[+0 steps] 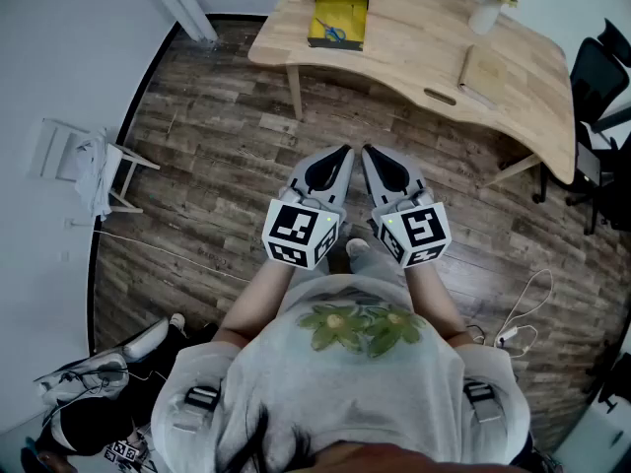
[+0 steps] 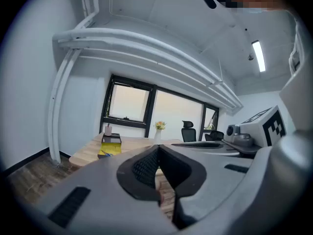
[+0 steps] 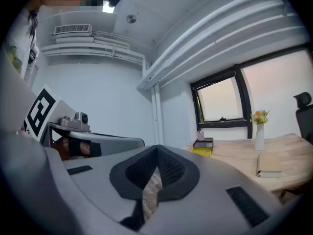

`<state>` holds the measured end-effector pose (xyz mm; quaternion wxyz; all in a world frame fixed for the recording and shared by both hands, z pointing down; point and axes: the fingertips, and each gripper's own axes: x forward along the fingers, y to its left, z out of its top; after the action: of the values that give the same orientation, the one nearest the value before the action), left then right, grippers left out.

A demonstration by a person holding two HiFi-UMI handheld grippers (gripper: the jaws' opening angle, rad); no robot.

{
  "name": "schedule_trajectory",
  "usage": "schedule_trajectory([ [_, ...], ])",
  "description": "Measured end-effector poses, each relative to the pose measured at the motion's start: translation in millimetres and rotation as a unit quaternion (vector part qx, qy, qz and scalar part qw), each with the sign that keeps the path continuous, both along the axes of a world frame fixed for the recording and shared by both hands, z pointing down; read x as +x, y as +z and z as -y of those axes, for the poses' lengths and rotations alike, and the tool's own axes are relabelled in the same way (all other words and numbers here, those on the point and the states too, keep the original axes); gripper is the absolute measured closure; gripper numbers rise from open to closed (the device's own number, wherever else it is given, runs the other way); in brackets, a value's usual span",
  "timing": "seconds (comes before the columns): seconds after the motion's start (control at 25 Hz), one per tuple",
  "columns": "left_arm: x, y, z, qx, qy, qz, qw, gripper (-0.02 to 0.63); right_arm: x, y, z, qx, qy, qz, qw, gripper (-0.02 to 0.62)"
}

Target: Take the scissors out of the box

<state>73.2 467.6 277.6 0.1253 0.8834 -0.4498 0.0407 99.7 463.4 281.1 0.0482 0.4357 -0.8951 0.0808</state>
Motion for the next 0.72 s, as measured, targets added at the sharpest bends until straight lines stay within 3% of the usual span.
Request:
schedule_trajectory([
  [0.52,56,10,31,0.019,-0.029,-0.001,0.9994,0.6,56,9,25,0.018,-0.016,-0.022,0.999,0.589],
  [0.72,62,24,44,-0.005,-0.059,-0.011,0.9982,0.6,66,20,44,-0.002,-0.044,-0.018,0.999,0.589],
])
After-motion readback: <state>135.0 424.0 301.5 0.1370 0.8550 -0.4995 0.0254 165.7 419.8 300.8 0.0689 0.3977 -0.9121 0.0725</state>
